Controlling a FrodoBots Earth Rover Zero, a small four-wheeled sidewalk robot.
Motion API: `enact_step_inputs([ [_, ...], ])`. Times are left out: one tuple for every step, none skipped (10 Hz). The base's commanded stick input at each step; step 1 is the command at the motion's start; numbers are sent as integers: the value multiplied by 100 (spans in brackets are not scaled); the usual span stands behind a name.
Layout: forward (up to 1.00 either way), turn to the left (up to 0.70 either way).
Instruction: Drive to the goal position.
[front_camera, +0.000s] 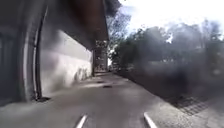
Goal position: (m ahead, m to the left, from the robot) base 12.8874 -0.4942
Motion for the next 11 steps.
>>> enact_step_inputs([
  [100, 0],
  [100, 0],
  [100, 0],
  [100, 0],
  [100, 0],
  [100, 0],
  [100, 0],
  [100, 0],
  [100, 0],
  [100, 0],
  [100, 0],
])
